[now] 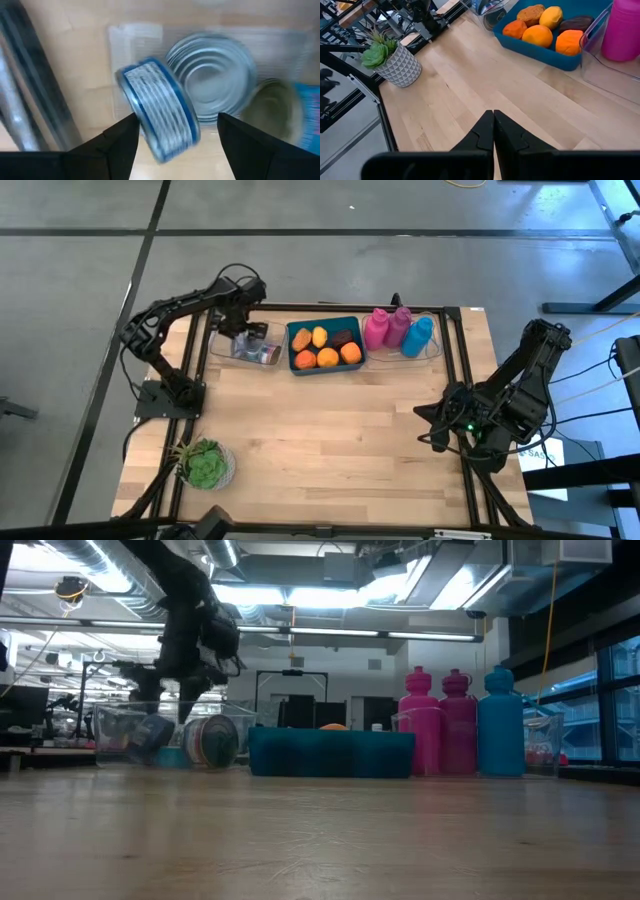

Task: Pick & Place Food Item
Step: Put the blue tuna can into the left transparent bin, then return to Home Position

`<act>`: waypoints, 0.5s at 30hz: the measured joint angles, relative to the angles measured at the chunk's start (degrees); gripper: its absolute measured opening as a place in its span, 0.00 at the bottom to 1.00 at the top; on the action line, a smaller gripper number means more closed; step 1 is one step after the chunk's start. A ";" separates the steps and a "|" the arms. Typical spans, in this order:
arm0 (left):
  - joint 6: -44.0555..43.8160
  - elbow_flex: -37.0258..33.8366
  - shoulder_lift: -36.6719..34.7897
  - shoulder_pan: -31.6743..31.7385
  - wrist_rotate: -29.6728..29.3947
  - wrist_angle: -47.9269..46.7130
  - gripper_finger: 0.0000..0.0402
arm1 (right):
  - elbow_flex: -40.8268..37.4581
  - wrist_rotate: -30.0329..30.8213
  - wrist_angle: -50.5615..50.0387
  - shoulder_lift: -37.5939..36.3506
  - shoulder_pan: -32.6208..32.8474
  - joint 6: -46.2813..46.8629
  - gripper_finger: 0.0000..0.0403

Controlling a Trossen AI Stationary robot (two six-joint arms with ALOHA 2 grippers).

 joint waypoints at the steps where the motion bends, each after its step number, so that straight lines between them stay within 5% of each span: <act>1: 0.20 1.00 -0.29 -0.02 -0.30 -0.50 0.64 | 0.00 0.00 -0.02 0.00 0.00 0.00 0.01; 15: 10.13 9.36 -12.81 -4.28 -5.44 -2.86 0.63 | 0.00 -1.73 0.47 -1.37 0.00 -2.45 0.01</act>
